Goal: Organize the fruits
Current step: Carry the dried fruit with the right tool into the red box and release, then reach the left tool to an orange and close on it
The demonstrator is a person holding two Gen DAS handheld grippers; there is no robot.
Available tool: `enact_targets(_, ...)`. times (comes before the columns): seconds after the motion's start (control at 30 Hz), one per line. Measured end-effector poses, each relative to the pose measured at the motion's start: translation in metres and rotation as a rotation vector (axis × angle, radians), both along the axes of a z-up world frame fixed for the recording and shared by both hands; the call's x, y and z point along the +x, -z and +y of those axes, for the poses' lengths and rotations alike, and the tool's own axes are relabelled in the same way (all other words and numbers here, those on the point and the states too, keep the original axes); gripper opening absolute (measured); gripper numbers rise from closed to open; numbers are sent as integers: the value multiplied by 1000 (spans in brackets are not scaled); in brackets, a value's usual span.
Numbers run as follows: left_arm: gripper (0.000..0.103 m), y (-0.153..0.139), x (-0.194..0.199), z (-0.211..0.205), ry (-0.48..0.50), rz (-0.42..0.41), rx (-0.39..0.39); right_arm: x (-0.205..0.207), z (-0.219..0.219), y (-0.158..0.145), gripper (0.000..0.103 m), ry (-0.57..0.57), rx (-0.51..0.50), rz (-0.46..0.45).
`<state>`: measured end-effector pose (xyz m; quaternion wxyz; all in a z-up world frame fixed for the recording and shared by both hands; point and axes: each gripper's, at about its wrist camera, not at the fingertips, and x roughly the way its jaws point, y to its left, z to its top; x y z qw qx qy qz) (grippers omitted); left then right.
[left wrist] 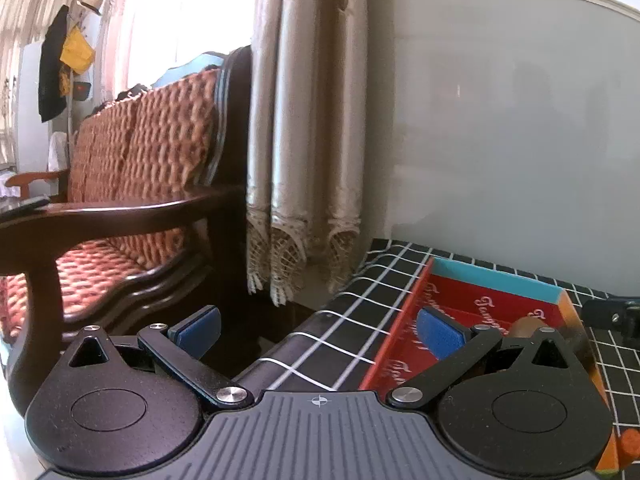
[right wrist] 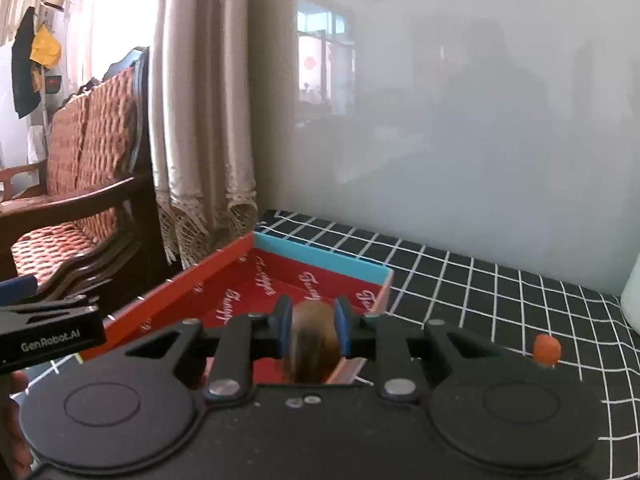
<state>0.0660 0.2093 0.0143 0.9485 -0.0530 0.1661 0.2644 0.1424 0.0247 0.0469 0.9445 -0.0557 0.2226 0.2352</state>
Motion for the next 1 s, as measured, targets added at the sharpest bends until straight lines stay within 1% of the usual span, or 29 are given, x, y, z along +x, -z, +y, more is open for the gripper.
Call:
enact_targets(0.07,103,-2,-3,5,-6,-2,5,-2,3,0,21,-12,6,-1)
enact_targets(0.13,103,-3,-6,9,-9,0,11,-3,10,3,21,-26,-10,5)
enact_targets(0.2,103,-4,-7,13,-17,1,14,-2,12,4,21,-19,-3,4)
enact_targets(0.27,103,-4,-9,17,-19,1,5,-2,6,-2,21,-5,23,-6)
enact_targets(0.37,103,-5,-8,16,-15,0,-19,-5,-5,-14,21,34,32,-42)
enact_targets(0.43,103,-7,-8,10,7,-5,-21,-10,-20,-16,26,72,38,-67)
enact_targets(0.53,103,-12,-10,-7,49,-18,-4,-19,-55,-18,33,169,55,-108)
enact_targets(0.57,103,-13,-11,-13,67,-22,-2,-22,-71,-19,42,216,74,-119)
enact_targets(0.6,103,-14,-11,-19,83,-24,0,-26,-87,-18,54,259,92,-129)
enact_targets(0.63,103,-15,-11,-27,98,-25,2,-31,-101,-17,60,297,108,-138)
enact_targets(0.67,103,-16,-11,-34,116,-27,4,-36,-117,-15,73,343,129,-152)
enact_targets(0.7,103,-17,-11,-44,138,-29,7,-43,-133,-12,81,394,145,-164)
enact_targets(0.77,103,-20,-12,-64,189,-37,21,-53,-158,-5,83,469,155,-173)
enact_targets(0.87,103,-22,-14,-97,264,-42,54,-62,-185,8,84,528,167,-164)
enact_targets(1.0,103,-21,-16,-138,366,-33,77,-68,-211,23,85,584,126,-140)
